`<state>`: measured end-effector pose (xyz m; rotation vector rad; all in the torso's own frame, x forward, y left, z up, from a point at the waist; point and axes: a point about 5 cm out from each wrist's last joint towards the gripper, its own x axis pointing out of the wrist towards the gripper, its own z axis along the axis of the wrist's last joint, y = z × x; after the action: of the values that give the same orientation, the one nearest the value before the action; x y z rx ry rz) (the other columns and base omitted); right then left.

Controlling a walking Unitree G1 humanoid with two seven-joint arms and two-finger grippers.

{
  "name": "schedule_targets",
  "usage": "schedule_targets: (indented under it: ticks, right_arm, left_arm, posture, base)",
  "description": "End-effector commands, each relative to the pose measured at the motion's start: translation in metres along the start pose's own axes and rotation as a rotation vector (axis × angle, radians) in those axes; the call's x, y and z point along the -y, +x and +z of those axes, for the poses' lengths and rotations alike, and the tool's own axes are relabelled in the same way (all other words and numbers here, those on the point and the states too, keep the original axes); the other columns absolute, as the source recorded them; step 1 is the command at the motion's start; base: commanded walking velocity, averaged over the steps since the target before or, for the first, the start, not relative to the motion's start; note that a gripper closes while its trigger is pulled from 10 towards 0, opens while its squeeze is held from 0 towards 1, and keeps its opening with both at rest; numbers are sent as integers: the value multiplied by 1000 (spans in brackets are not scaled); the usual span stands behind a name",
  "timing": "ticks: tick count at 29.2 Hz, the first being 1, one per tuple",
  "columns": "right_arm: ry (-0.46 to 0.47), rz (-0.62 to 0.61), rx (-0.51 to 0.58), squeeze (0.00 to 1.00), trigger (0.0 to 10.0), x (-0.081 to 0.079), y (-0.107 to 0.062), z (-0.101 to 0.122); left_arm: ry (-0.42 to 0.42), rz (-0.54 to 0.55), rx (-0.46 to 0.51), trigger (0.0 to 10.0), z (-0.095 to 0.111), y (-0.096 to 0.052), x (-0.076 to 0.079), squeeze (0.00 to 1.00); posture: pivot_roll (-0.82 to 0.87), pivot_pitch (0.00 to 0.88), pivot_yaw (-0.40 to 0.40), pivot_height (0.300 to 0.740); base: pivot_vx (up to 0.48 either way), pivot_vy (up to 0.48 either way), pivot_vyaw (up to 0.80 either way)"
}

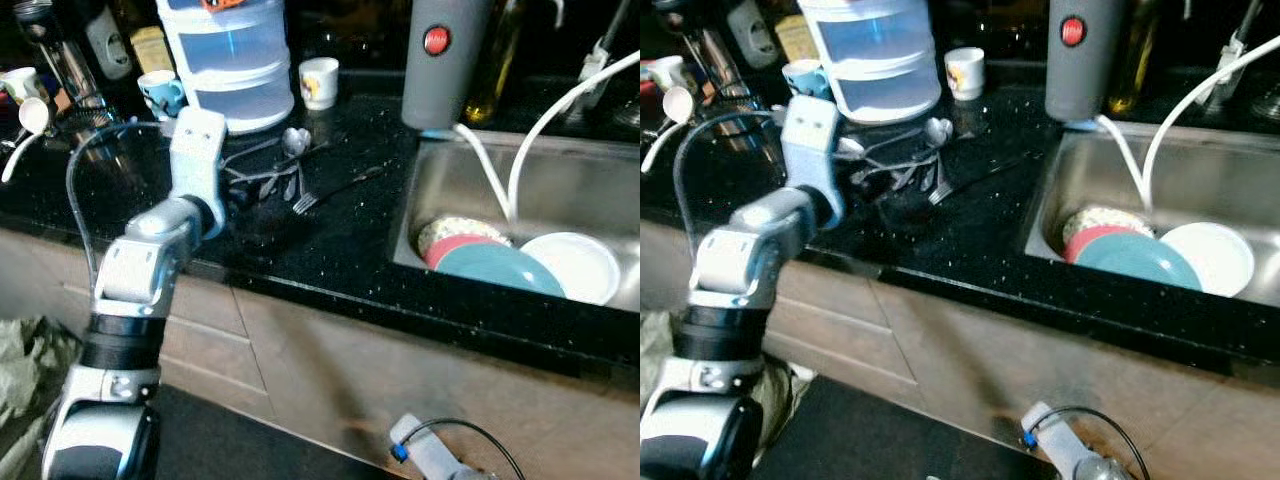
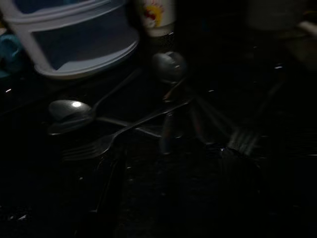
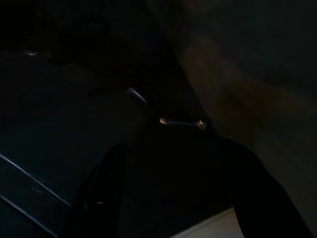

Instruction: Kitchen organization

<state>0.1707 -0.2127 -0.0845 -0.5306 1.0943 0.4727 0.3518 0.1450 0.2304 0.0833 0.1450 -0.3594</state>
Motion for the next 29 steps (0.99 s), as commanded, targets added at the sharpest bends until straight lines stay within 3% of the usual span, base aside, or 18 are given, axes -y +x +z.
schedule_targets:
  ticks: [1, 14, 20, 26, 29]
  right_arm:
    - [18, 7, -12, 0, 10000, -5, 1, -3]
    - [24, 3, -9, 0, 10000, -5, 1, -3]
    - [24, -3, -11, 0, 10000, -5, 0, -6]
    - [35, -8, -21, 0, 10000, -5, -1, -13]
    - [45, -7, -25, 0, 10000, -6, -2, -17]
  left_arm:
    - [12, -11, 8, 10000, 2, 1, -1, 0]
    - [-53, -57, 126, 10000, 17, 11, -23, 0]
    - [-118, -186, 173, 10000, 14, 24, -39, 0]
    - [-112, -295, 150, 10000, 11, 33, -34, 0]
    - [-87, -357, 106, 10000, 7, 38, -28, 0]
  posture:
    - [22, 0, 56, 740]
    - [13, 0, 51, 740]
    - [-21, 0, 51, 740]
    - [-50, 6, 53, 740]
    - [-59, 21, 54, 740]
  base:
    - [0, 0, 0]
    - [0, 0, 0]
    - [0, 0, 0]
    - [0, 0, 0]
    - [0, 0, -785]
